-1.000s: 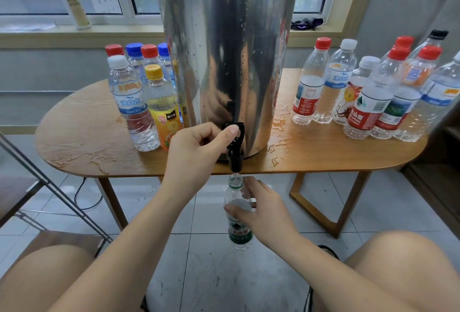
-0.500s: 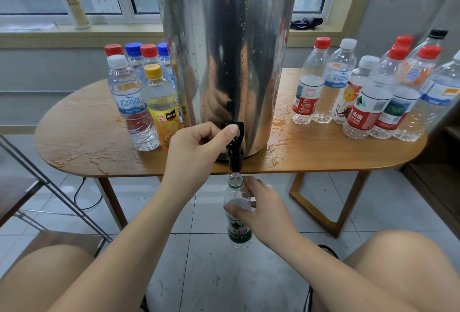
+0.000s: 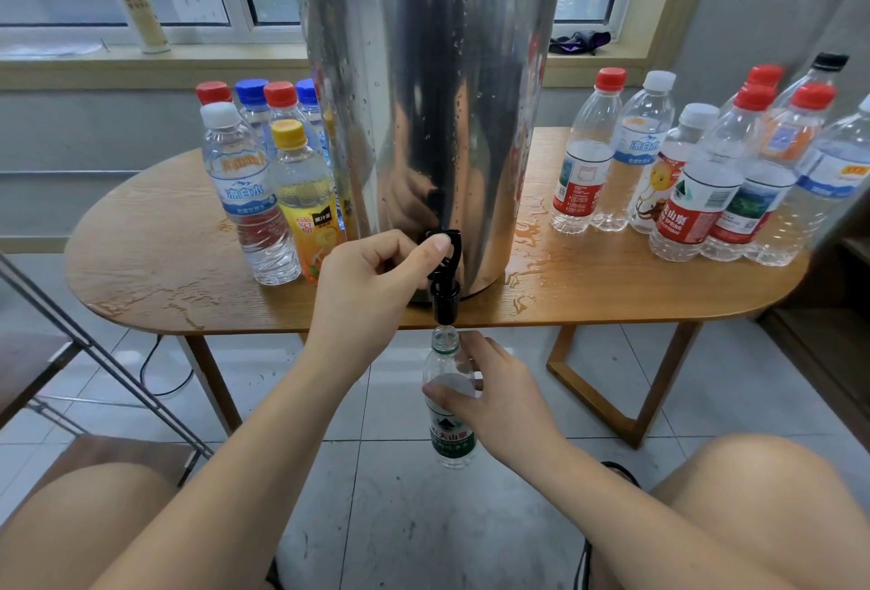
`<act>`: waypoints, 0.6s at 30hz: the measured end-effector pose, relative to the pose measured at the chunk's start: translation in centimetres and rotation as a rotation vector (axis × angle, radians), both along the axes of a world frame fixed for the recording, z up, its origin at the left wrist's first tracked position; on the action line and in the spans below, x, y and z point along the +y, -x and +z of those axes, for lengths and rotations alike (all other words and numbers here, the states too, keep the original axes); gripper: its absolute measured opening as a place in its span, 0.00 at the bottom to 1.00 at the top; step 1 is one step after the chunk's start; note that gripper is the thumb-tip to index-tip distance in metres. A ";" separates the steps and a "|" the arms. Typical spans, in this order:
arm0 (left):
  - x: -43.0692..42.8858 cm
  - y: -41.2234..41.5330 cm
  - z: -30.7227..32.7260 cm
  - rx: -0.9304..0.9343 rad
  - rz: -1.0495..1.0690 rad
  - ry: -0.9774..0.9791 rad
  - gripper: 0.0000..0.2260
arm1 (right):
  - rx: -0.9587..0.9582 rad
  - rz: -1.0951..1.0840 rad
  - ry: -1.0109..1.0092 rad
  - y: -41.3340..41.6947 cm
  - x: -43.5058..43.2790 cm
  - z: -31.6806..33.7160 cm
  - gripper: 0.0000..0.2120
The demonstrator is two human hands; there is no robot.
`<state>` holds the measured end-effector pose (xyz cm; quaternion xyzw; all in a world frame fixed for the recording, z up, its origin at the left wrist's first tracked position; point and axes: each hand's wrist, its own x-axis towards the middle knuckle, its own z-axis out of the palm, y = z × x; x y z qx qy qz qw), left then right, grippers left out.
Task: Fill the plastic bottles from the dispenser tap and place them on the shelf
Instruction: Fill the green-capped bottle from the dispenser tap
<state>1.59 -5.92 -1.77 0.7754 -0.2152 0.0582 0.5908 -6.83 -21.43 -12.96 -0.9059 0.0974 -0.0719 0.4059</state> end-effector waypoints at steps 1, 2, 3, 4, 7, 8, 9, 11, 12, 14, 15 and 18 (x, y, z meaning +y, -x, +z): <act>0.0 0.0 0.0 0.002 -0.001 0.001 0.19 | -0.001 0.000 0.002 0.0 0.0 0.0 0.29; 0.0 0.0 0.0 0.003 -0.001 0.002 0.19 | -0.001 -0.001 0.004 0.0 0.0 -0.1 0.28; 0.0 0.0 0.0 0.003 -0.003 0.005 0.19 | -0.001 -0.002 0.004 0.0 0.0 -0.1 0.28; 0.1 0.0 0.0 0.002 -0.005 0.008 0.19 | 0.000 -0.003 0.001 0.0 0.0 -0.1 0.28; 0.1 0.0 0.0 0.002 -0.014 0.018 0.20 | -0.005 -0.003 -0.007 0.0 0.0 -0.2 0.29; 0.1 0.0 0.0 0.003 -0.014 0.018 0.20 | -0.001 -0.003 -0.007 0.0 0.0 -0.1 0.29; 0.1 0.0 0.0 0.002 -0.013 0.015 0.20 | 0.004 -0.004 -0.008 0.0 0.0 -0.1 0.29; 0.1 0.0 0.0 -0.002 -0.012 0.007 0.20 | 0.008 -0.004 -0.009 -0.1 0.1 0.0 0.30; 0.1 0.0 0.0 -0.003 -0.012 0.004 0.19 | 0.007 -0.003 -0.008 -0.1 0.1 0.0 0.30; 0.1 0.0 0.0 -0.003 -0.014 0.003 0.19 | 0.008 -0.004 -0.001 0.0 0.1 0.1 0.29; 0.1 0.0 0.0 -0.003 -0.015 0.003 0.19 | 0.010 -0.005 0.004 0.0 0.2 0.1 0.29; 0.1 -0.1 0.0 -0.005 -0.012 -0.003 0.19 | 0.012 -0.007 0.009 0.0 0.1 0.2 0.30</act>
